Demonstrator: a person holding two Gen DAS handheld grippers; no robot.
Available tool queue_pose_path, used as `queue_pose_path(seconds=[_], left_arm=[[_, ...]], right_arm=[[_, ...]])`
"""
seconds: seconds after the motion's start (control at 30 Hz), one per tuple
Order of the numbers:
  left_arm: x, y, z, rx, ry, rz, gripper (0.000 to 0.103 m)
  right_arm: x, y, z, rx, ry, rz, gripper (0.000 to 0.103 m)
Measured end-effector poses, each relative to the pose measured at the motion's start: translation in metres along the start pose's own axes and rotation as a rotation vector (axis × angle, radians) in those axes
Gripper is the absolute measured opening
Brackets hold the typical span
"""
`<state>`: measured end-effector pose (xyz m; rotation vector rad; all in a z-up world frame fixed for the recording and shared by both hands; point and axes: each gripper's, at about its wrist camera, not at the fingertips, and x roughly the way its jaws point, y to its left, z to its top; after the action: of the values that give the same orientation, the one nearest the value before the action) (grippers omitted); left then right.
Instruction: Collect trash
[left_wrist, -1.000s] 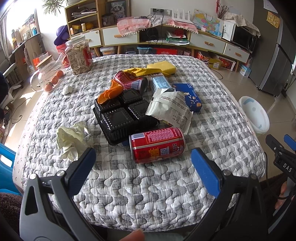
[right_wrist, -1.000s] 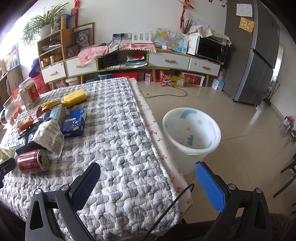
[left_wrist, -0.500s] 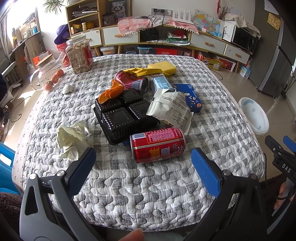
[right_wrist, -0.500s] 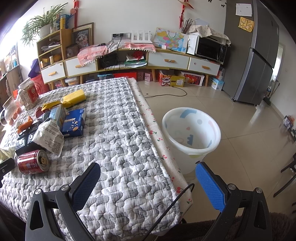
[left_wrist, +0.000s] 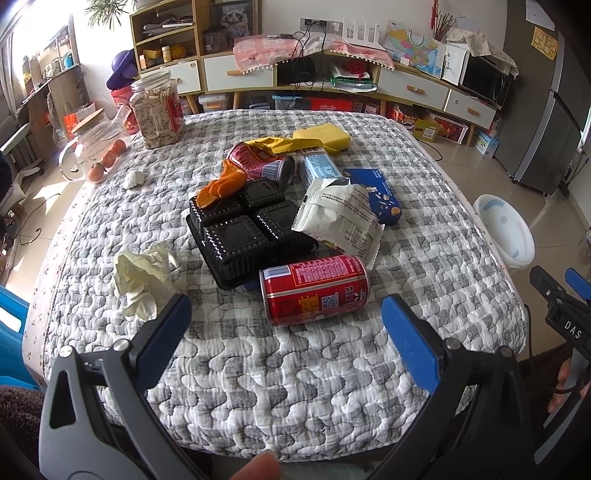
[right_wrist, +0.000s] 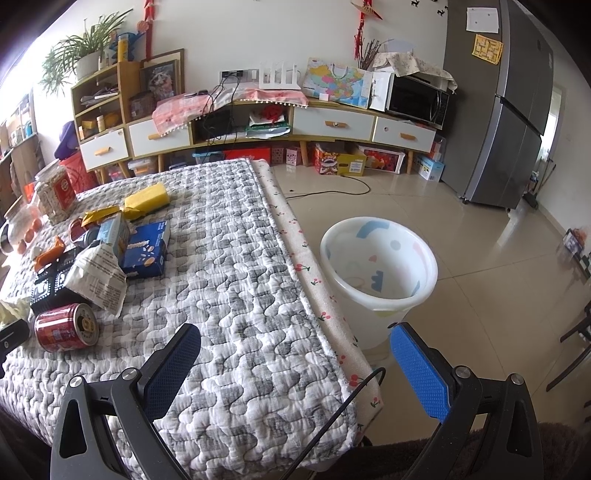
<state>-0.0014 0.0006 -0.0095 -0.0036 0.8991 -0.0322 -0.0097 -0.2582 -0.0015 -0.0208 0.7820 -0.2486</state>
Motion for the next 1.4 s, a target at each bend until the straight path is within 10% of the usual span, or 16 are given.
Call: queue_pose_path(seconds=[0.5, 0.93, 1.1, 1.27, 1.4], left_arm=[[0.006, 0.063, 0.021, -0.098, 0.081, -0.036, 0.102], [0.066, 0.142, 0.04, -0.219, 0.336, -0.068, 0.102], [0.082, 0.144, 0.034, -0.229, 0.395, -0.113, 0.081], [0.086, 0.143, 0.035, -0.213, 0.392, -0.152, 0.034], [0.08, 0.148, 0.052, -0.22, 0.334, -0.178, 0.026]], right_arm=[[-0.004, 0.012, 0.032, -0.026, 0.049, 0.14, 0.103], [0.032, 0.074, 0.078, -0.188, 0.229, 0.305, 0.103], [0.055, 0.099, 0.09, -0.2, 0.289, 0.341, 0.103], [0.079, 0.117, 0.102, -0.2, 0.346, 0.36, 0.103], [0.095, 0.133, 0.115, -0.205, 0.36, 0.374, 0.103]])
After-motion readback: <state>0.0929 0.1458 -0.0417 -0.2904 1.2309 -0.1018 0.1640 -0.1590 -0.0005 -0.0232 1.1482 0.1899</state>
